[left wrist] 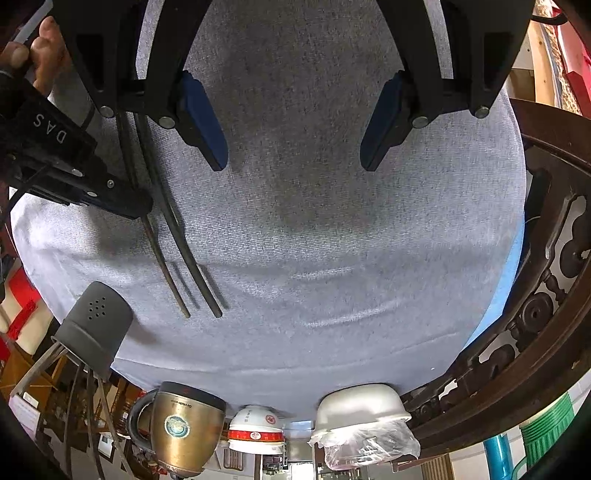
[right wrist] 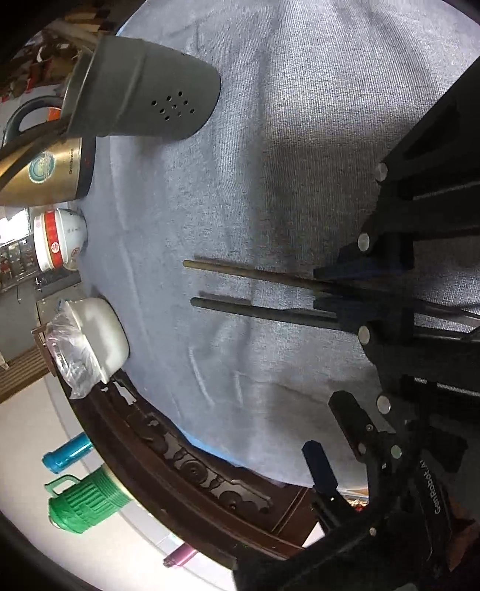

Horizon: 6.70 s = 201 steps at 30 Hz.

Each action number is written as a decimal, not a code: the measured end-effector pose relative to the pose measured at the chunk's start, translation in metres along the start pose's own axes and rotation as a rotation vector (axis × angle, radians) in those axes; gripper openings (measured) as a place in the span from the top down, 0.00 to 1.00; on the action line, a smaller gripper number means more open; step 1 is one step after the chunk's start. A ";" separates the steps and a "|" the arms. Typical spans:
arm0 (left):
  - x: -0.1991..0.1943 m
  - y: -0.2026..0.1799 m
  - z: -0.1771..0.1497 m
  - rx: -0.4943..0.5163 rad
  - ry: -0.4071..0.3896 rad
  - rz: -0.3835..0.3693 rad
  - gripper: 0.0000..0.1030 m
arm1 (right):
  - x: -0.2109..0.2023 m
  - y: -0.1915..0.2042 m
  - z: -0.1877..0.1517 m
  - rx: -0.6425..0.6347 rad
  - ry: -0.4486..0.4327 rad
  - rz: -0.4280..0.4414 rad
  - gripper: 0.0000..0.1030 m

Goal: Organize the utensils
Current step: 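Lower the right gripper onto the remaining chopsticks to pinch one, then pinch one dark chopstick with the right gripper while the left gripper pinches the other, then raise both held chopsticks upright and carry them above the grey holder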

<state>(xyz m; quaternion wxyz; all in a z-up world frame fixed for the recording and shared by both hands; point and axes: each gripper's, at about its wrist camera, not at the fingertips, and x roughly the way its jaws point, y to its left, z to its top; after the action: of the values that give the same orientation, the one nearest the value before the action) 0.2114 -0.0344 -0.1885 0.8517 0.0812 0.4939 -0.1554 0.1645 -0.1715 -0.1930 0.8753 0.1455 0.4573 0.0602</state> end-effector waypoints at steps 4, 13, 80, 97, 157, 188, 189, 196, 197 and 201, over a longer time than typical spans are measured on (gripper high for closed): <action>-0.003 -0.004 0.000 -0.001 0.004 -0.006 0.27 | -0.004 -0.008 0.000 0.014 -0.007 -0.015 0.92; -0.001 -0.021 0.012 -0.025 0.068 -0.137 0.27 | -0.017 -0.036 -0.001 0.106 -0.021 0.007 0.93; 0.002 -0.005 0.055 0.054 0.074 -0.226 0.68 | -0.045 -0.111 -0.030 0.329 -0.230 0.253 0.64; 0.067 -0.018 0.125 -0.053 0.293 -0.205 0.68 | -0.046 -0.113 -0.031 0.339 -0.228 0.260 0.64; -0.108 -0.004 0.098 -0.060 -0.149 -0.241 0.94 | -0.061 -0.019 0.069 0.032 -0.164 -0.051 0.94; -0.145 -0.029 0.091 -0.029 -0.247 -0.077 0.93 | -0.153 -0.008 0.046 0.020 -0.375 0.110 0.94; -0.146 -0.030 0.091 -0.027 -0.249 -0.077 0.93 | -0.153 -0.010 0.046 0.024 -0.376 0.114 0.94; -0.156 -0.036 0.091 -0.014 -0.268 -0.097 0.93 | -0.160 -0.018 0.042 0.046 -0.394 0.136 0.94; -0.158 -0.036 0.091 -0.016 -0.271 -0.104 0.93 | -0.160 -0.019 0.042 0.048 -0.395 0.136 0.94; -0.162 -0.029 0.092 -0.040 -0.271 -0.144 0.93 | -0.161 -0.023 0.041 0.063 -0.397 0.141 0.94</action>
<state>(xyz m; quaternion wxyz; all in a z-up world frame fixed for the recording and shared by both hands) 0.2011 -0.0588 -0.0014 0.8986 0.0070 0.3819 -0.2160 0.1048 -0.2401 -0.0524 0.9368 0.2136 0.2660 0.0772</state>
